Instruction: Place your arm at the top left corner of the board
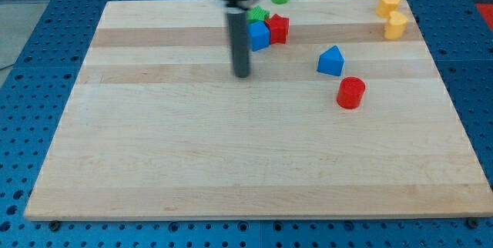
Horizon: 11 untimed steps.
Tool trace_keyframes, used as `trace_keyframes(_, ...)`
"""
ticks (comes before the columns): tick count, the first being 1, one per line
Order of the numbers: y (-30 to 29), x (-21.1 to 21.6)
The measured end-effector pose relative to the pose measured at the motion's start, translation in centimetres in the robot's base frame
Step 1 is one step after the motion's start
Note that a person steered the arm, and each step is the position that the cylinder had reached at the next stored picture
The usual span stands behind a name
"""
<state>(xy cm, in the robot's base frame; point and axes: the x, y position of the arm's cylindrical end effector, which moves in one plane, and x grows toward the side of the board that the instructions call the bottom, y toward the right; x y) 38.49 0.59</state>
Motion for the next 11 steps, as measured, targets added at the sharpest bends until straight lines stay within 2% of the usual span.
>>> trace_keyframes(4, -0.5, 0.0)
trace_keyframes(5, -4.5, -2.0)
trace_keyframes(6, -13.9, -11.2)
trace_keyframes(7, -18.4, -19.4)
trace_keyframes(8, -20.6, -19.3)
trace_keyframes(9, -27.4, -18.1)
trace_keyframes(10, -28.7, -13.7)
trace_keyframes(11, -25.8, -12.1)
